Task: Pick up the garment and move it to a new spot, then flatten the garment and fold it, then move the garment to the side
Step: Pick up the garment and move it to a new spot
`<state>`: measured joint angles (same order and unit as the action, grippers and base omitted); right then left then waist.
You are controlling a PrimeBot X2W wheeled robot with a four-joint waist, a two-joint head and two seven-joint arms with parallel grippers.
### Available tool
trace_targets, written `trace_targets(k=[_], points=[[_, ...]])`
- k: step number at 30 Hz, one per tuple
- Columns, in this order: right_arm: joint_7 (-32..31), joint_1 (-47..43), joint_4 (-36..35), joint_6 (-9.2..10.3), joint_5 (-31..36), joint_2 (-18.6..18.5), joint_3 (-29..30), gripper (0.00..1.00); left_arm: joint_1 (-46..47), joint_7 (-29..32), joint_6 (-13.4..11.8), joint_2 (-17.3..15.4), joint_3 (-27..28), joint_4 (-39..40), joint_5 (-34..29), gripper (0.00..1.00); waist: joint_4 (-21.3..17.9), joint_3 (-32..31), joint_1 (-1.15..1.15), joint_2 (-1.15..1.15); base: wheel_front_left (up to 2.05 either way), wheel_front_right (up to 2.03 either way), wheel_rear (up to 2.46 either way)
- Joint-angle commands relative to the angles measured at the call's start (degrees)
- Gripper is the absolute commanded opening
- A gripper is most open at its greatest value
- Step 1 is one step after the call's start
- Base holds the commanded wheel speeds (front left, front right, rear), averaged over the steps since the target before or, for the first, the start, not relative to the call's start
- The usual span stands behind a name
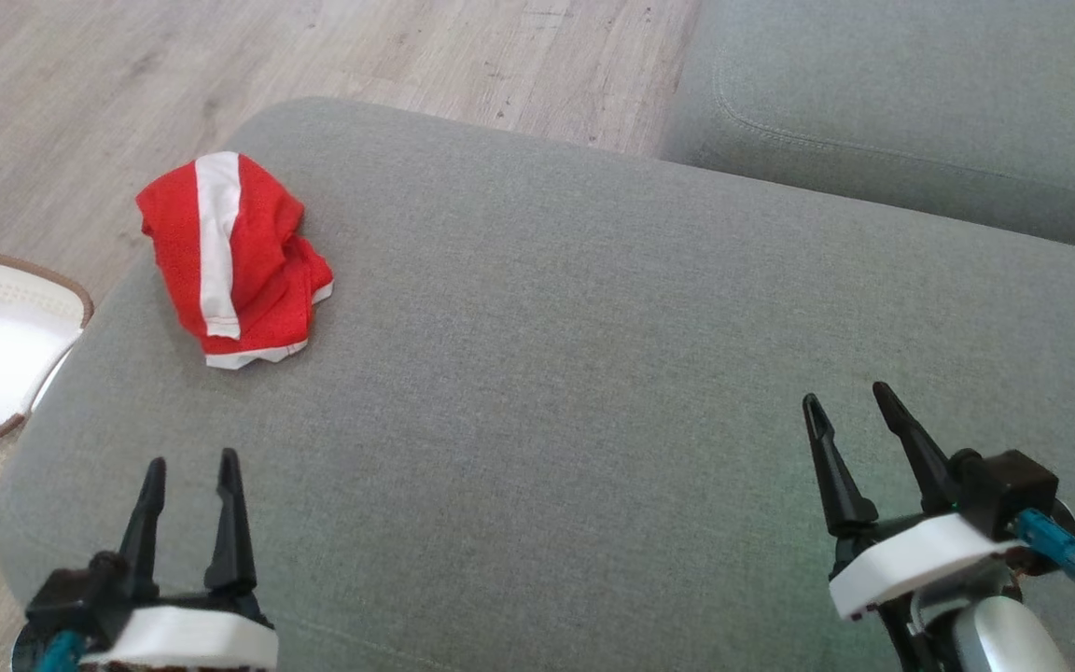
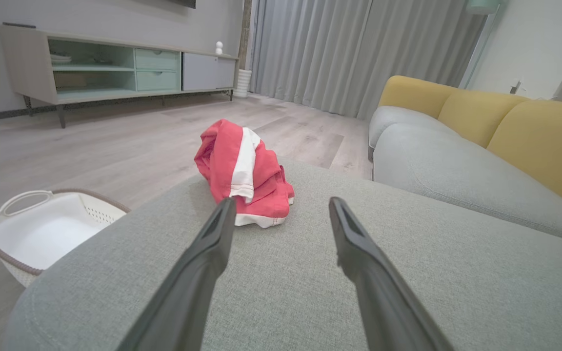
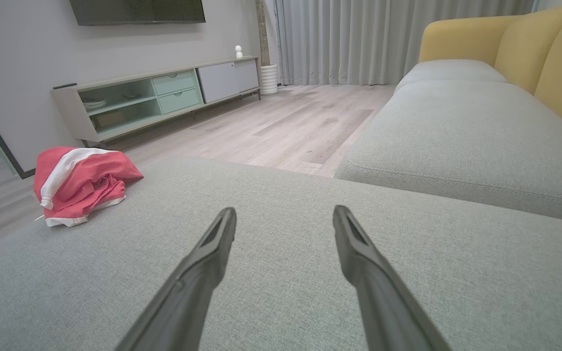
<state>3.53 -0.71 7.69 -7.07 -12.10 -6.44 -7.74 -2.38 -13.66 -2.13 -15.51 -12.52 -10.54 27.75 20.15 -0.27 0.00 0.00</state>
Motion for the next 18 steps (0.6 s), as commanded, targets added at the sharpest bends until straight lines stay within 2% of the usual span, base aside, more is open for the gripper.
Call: trace_targets(k=[1, 4, 7, 13, 18], points=[[0.46, 2.05, -1.92, -0.42, -0.1, -0.5, -1.36, 1.0, 2.78, 0.8, -0.43, -0.62, 3.29, 2.17, 1.47, 1.0, -0.29, 0.19, 0.0, 0.0, 0.0, 0.0, 0.0], [0.29, 2.22, -2.3, -0.42, -0.04, -0.5, -1.45, 1.0, 4.12, 2.23, -0.43, -0.95, 3.66, 2.55, 2.23, 1.0, -0.59, 0.81, 0.0, 0.0, 0.0, 0.0, 0.0], [0.03, 2.69, -3.09, -0.42, 0.05, -0.78, -1.65, 1.0, 8.33, 5.77, -0.23, -2.75, 4.32, 2.93, 2.92, 1.0, -1.08, 2.24, 0.0, 0.0, 0.0, 0.0, 0.0], [-1.07, 4.84, -5.1, -0.42, 0.44, -1.69, -2.62, 1.0, 19.28, 15.38, 0.27, -8.57, 8.43, -0.98, 6.84, 1.0, -3.88, 6.81, 0.0, 0.0, 0.0, 0.0, 0.0], [-2.38, 7.98, -7.66, -0.42, 0.86, -2.85, -4.16, 1.0, 26.51, 22.56, 0.0, -14.38, 13.28, -6.38, 10.93, 1.0, -8.26, 13.28, 0.0, 0.0, 0.0, 0.0, 0.0]])
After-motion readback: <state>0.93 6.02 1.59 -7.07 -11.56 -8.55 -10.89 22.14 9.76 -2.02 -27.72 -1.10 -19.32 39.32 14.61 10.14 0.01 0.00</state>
